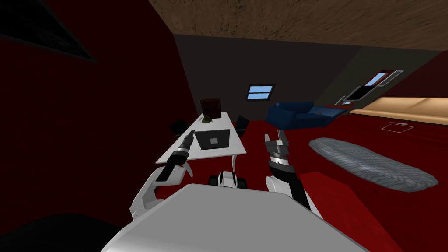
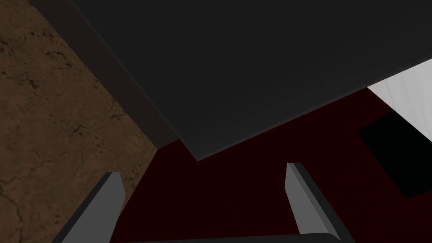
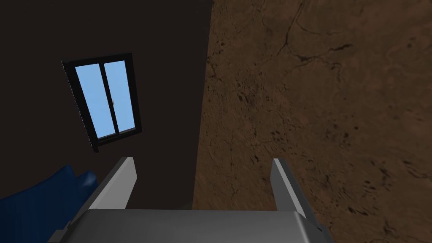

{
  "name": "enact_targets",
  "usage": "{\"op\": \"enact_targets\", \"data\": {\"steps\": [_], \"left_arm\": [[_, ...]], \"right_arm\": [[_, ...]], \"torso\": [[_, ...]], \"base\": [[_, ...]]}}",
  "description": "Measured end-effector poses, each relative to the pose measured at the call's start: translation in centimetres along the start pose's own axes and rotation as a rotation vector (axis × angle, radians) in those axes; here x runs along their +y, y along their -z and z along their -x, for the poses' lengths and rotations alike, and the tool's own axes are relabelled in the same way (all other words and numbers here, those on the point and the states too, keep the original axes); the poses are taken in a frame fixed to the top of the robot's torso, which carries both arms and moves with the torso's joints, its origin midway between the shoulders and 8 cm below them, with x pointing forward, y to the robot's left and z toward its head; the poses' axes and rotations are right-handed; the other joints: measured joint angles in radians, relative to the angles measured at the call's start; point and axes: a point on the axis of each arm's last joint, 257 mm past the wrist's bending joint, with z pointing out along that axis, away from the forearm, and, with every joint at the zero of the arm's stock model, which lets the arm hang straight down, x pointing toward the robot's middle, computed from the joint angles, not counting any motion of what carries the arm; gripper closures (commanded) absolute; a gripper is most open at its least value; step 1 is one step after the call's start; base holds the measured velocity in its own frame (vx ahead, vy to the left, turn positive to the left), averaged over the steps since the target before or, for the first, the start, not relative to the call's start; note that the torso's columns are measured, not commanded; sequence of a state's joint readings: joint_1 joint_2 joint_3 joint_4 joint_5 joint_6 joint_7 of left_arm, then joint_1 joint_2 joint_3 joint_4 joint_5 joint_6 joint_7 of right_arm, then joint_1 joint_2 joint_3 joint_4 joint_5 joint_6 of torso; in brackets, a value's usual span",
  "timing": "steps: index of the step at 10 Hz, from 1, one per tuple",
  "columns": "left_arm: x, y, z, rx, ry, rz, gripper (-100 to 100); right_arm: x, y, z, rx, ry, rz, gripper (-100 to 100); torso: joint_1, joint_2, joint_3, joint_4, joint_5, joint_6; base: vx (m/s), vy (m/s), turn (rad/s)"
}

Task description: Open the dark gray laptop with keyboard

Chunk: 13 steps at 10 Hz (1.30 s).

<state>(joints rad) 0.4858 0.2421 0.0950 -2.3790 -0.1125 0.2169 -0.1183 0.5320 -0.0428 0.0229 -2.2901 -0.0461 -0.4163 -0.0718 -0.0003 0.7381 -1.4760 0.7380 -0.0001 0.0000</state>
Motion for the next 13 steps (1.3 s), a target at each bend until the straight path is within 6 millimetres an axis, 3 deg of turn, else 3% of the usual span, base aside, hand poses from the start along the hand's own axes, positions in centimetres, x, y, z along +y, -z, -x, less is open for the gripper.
{"op": "enact_targets", "data": {"steps": [9,13], "left_arm": [[3.2,0.3,0.8,0.03,-0.11,0.139,-100],[3.7,-1.4,2.2,-0.002,-0.114,0.157,-100]], "right_arm": [[0.0,0.0,0.0,0.0,0.0,0.0,0],[0.0,0.0,0.0,0.0,0.0,0.0,0]], "torso": [[0.001,0.0,0.0,0.0,0.0,0.0],[0.0,0.0,0.0,0.0,0.0,0.0]], "base": [[0.003,-0.023,-0.028],[-0.008,0.009,-0.081]]}}
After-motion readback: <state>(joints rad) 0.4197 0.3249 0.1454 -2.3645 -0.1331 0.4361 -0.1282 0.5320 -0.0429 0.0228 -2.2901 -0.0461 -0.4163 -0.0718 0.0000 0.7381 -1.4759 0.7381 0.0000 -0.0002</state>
